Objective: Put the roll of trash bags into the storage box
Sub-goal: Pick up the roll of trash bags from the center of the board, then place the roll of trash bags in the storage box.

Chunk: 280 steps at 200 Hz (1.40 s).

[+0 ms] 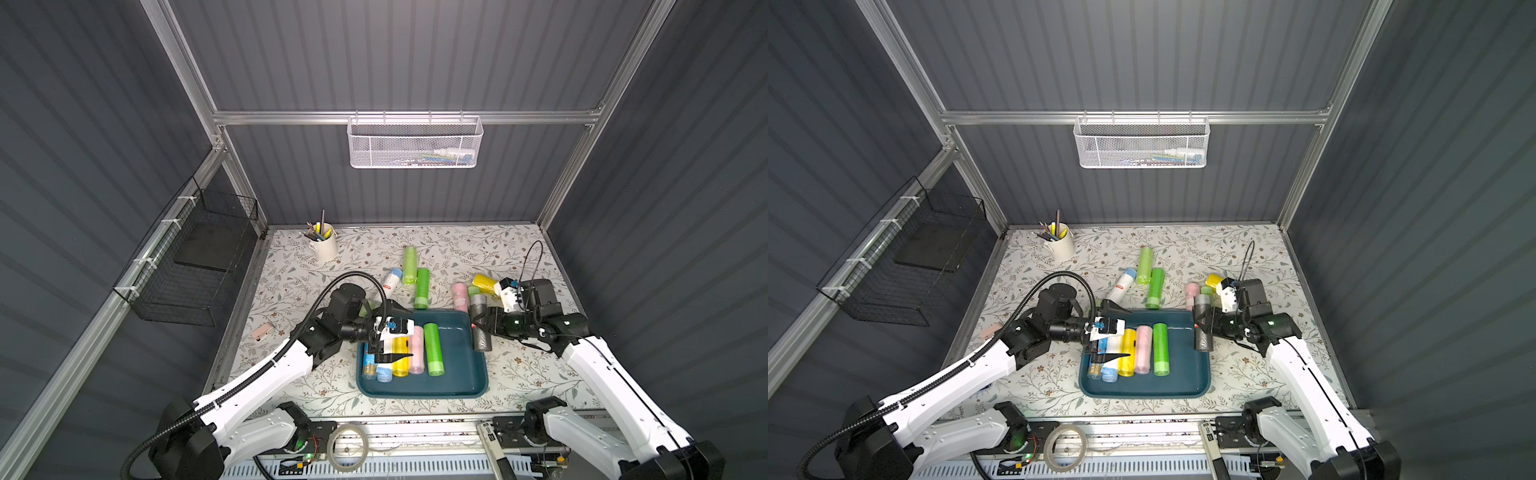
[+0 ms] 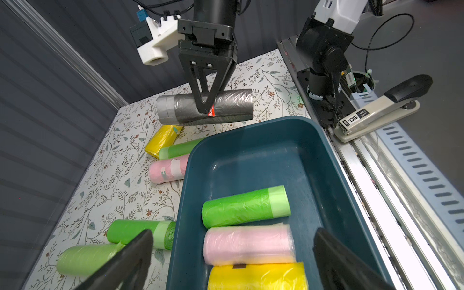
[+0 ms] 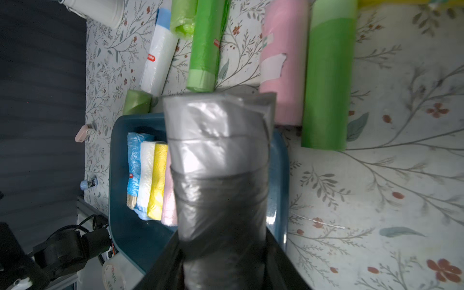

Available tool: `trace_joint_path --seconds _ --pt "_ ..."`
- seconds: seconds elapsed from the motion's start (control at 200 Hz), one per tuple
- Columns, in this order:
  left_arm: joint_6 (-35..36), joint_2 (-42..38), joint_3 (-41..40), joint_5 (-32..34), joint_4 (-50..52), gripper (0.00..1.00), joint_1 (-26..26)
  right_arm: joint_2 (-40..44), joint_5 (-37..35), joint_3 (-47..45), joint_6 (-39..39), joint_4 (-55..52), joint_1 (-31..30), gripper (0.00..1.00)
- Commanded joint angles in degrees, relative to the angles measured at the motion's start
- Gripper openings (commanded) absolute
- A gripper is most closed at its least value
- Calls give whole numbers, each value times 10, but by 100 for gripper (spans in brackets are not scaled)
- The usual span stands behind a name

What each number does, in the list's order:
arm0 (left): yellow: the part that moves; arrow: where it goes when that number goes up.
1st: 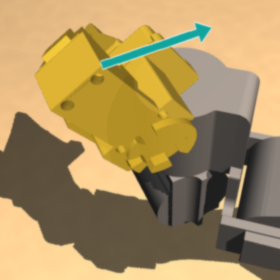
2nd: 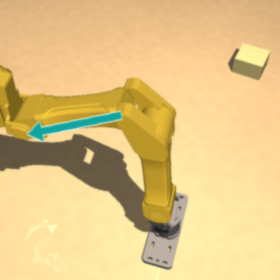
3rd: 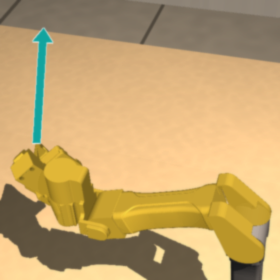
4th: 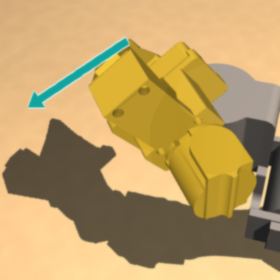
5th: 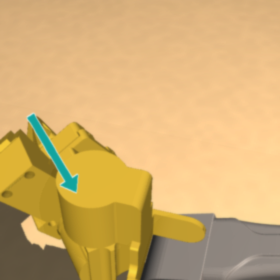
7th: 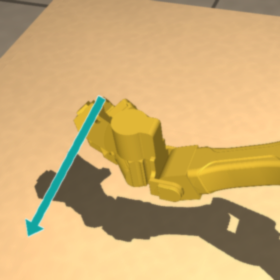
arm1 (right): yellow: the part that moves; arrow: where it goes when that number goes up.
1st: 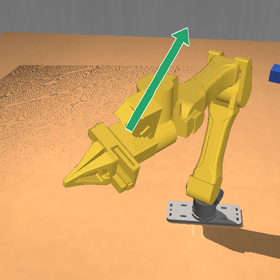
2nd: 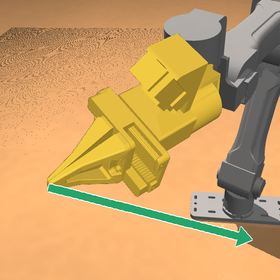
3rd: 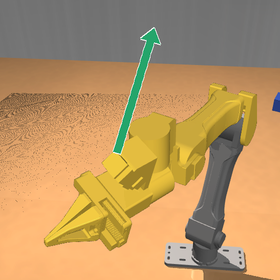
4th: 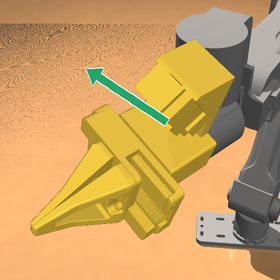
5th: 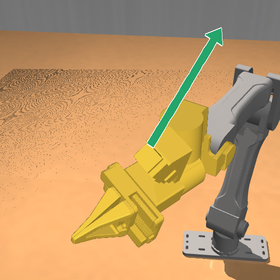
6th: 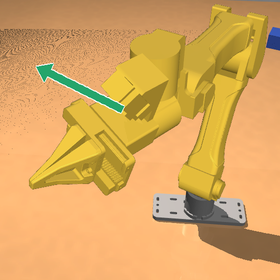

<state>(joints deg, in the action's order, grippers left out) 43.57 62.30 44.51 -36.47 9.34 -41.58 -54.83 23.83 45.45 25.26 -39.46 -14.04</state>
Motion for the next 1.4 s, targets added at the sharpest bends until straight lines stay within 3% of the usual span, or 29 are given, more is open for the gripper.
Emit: trace_joint_path --seconds 0.0,0.78,1.396 --pt "14 -16 -9 6 7 100 -2 11 12 9 36 21 -18 45" --pt "41 -3 -9 -11 28 100 -2 -42 -26 -81 132 150 -139 45" --pt "45 5 -5 -24 41 100 -2 -89 -75 -112 153 204 -170 45"
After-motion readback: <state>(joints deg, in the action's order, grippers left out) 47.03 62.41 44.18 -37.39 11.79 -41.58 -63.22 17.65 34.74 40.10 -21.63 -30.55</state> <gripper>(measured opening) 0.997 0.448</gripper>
